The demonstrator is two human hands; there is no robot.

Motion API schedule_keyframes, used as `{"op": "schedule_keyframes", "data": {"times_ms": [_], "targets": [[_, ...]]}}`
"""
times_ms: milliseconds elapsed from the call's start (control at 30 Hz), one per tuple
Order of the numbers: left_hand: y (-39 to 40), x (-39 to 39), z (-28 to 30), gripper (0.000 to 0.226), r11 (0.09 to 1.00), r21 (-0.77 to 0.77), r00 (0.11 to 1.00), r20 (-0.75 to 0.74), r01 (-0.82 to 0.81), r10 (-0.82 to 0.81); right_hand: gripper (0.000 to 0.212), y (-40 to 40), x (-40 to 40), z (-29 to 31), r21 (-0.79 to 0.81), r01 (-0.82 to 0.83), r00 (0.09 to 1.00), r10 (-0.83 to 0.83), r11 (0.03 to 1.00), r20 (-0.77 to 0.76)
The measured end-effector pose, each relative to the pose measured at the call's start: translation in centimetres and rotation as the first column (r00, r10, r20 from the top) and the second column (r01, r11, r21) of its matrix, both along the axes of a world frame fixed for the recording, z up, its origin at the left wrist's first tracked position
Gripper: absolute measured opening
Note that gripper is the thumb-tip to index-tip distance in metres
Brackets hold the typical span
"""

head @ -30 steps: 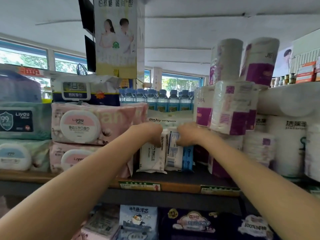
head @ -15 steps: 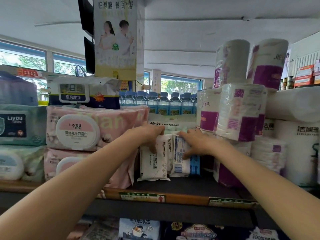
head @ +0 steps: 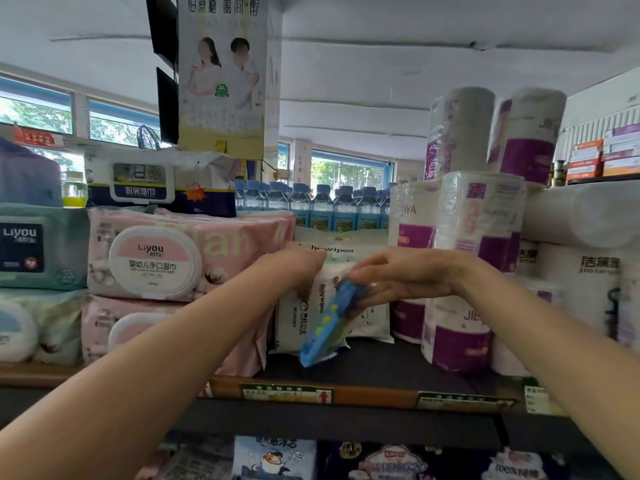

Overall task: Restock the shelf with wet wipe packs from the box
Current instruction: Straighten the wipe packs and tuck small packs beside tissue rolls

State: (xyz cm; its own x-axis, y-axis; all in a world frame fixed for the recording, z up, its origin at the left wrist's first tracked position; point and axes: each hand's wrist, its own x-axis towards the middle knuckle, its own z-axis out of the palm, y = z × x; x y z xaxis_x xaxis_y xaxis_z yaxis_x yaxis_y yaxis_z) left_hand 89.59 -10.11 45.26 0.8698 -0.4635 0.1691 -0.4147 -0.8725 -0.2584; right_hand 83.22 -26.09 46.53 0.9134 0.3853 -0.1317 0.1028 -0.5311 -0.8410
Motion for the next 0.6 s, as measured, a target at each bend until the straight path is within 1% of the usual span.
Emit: {"op": "schedule_keyframes", "data": {"times_ms": [33,67,100,133,167,233,267,333,367,400,433,467,500,567,600], "targets": [[0.1,0.1,0.1,0.06,1.0,0.001,1.0,-0.018,-0.007,0.007,0.05,0.0,0.0,-0.2,-0.065,-0.02,0.998,0.024,0.998,0.05],[0.2,0.1,0.3,0.059,1.0,-0.017,0.999,-0.041,-0.004,0.004,0.047,0.3,-0.1,-0.5,-0.192,0.001,0.986,0.031,0.981,0.162],[0.3,0.1,0.6,0.055,0.999,-0.047,0.998,-0.064,0.006,-0.009,0.039,0.6,0.0,-0.5,-0.286,0.055,0.963,0.025,0.957,0.269],[0.4,0.1,0.9,0.051,0.996,-0.085,0.996,-0.079,0.024,-0.03,0.032,0.8,0.1,-0.2,-0.324,0.107,0.945,0.005,0.94,0.328],[0.5,-0.1,1.3,0.046,0.991,-0.123,0.995,-0.085,0.043,-0.053,0.028,0.9,0.1,0.3,-0.34,0.139,0.938,-0.013,0.93,0.347],[0.6,-0.4,1.7,0.036,0.98,-0.179,0.992,-0.075,0.083,-0.098,0.033,1.0,-0.1,1.8,-0.41,0.182,0.944,-0.043,0.894,0.326],[0.7,-0.5,1.6,0.032,0.974,-0.2,0.99,-0.071,0.106,-0.122,0.039,1.1,0.0,2.3,-0.466,0.226,0.943,-0.073,0.855,0.324],[0.6,-0.4,1.2,0.027,0.962,-0.243,0.987,-0.067,0.127,-0.147,0.056,1.6,0.5,2.3,-0.577,0.34,0.92,-0.136,0.742,0.366],[0.6,-0.4,1.1,0.026,0.96,-0.251,0.988,-0.06,0.125,-0.144,0.062,1.9,1.0,1.8,-0.599,0.381,0.908,-0.163,0.704,0.386],[0.5,-0.3,1.0,0.027,0.961,-0.247,0.989,-0.049,0.121,-0.137,0.064,2.0,1.6,1.1,-0.59,0.403,0.901,-0.193,0.7,0.388],[0.4,-0.2,1.0,0.031,0.967,-0.227,0.991,-0.045,0.115,-0.128,0.064,2.0,2.3,0.4,-0.557,0.414,0.898,-0.225,0.72,0.378],[0.4,-0.2,1.0,0.038,0.974,-0.198,0.991,-0.048,0.109,-0.121,0.063,2.0,3.0,-0.3,-0.508,0.424,0.893,-0.254,0.75,0.371],[0.3,-0.2,0.9,0.048,0.979,-0.18,0.99,-0.079,0.098,-0.114,0.058,1.9,3.5,-0.8,-0.481,0.441,0.878,-0.255,0.758,0.405],[-0.1,-0.1,0.3,0.065,0.979,-0.185,0.982,-0.152,0.081,-0.11,0.046,1.8,4.2,-1.5,-0.477,0.487,0.832,-0.222,0.732,0.509],[-0.3,-0.1,-0.1,0.068,0.976,-0.196,0.983,-0.139,0.091,-0.12,0.042,1.8,4.4,-1.8,-0.467,0.497,0.819,-0.219,0.731,0.53]]}}
